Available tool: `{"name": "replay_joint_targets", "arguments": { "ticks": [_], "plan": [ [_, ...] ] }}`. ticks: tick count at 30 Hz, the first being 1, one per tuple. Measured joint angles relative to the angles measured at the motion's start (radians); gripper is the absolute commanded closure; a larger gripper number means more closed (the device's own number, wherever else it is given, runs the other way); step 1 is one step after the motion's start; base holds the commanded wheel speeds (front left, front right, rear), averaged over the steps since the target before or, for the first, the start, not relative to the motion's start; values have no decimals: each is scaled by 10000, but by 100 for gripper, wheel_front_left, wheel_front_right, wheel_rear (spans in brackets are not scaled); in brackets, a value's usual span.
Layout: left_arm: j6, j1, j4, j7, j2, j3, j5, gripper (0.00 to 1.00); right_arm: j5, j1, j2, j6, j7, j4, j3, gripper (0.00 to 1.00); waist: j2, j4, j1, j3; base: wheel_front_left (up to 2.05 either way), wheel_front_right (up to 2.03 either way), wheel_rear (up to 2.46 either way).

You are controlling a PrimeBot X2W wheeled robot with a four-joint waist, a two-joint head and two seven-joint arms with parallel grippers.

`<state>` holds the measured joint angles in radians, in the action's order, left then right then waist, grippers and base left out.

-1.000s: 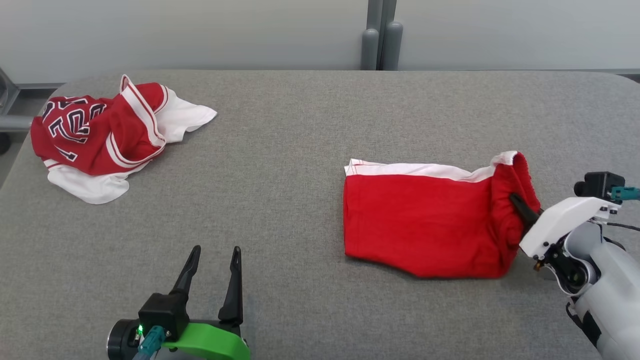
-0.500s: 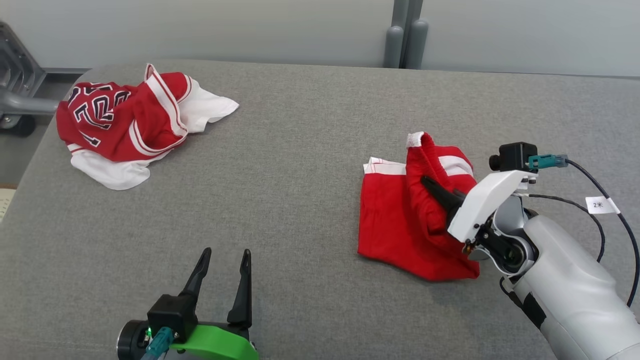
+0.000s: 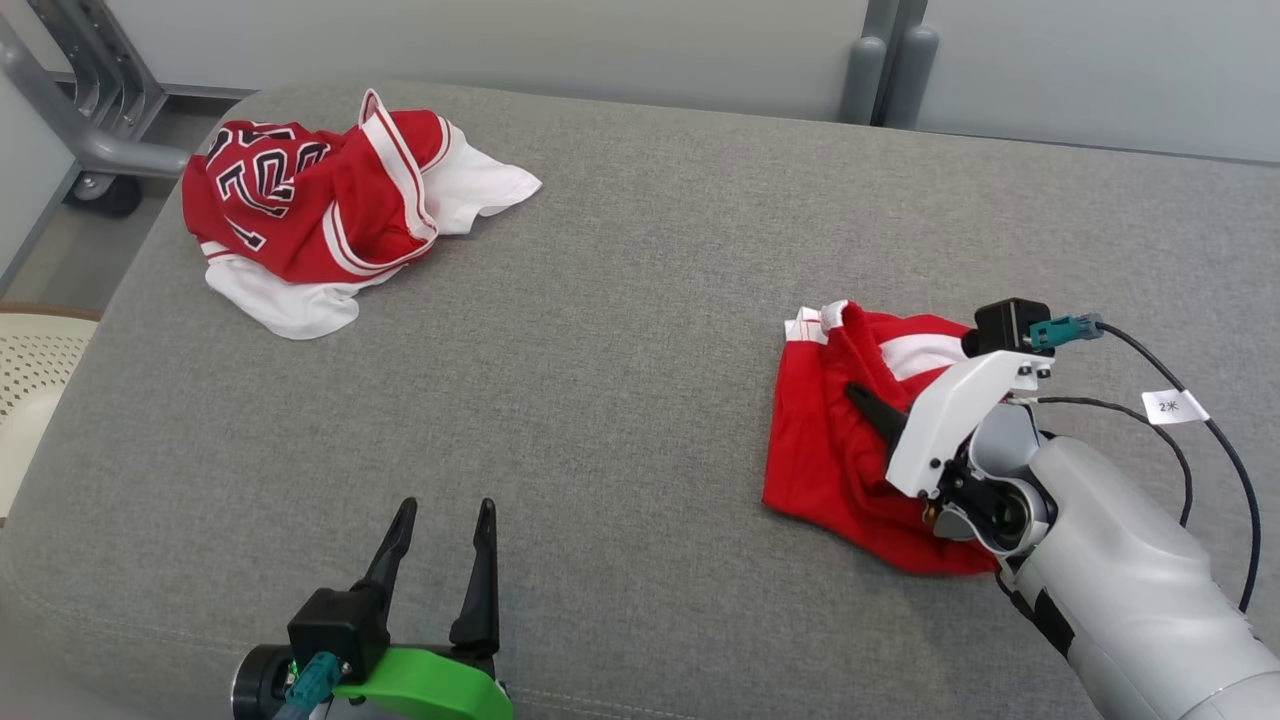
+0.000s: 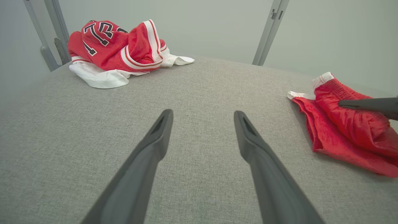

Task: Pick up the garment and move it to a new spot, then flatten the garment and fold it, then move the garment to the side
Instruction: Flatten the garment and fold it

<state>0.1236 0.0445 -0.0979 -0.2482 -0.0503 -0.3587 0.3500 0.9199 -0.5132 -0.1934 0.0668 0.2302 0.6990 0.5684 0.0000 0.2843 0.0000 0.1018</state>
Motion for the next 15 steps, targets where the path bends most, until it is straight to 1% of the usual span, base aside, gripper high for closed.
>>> {"name": "replay_joint_targets", "arguments": {
  "ticks": [1,2,3,10,15],
  "plan": [
    [0,0,-13,-2,-2,17,19,0,-54,-25,36,-6,0,42,44,49,0,29,0,16,0,0,0],
    [2,0,-27,-2,-2,29,61,0,-63,-58,84,-71,0,77,82,13,0,48,0,28,0,0,0],
    [2,0,-35,-2,-2,29,88,0,-71,-100,117,-75,2,109,127,0,0,58,0,34,0,0,0],
    [2,-1,-113,-2,2,238,125,0,-652,-414,299,-42,-8,25,669,0,0,-70,0,-28,0,0,0],
    [2,-1,-138,-4,4,307,125,0,-853,-532,324,130,-169,-301,905,0,0,-298,0,-121,0,0,0]
  ]
}}
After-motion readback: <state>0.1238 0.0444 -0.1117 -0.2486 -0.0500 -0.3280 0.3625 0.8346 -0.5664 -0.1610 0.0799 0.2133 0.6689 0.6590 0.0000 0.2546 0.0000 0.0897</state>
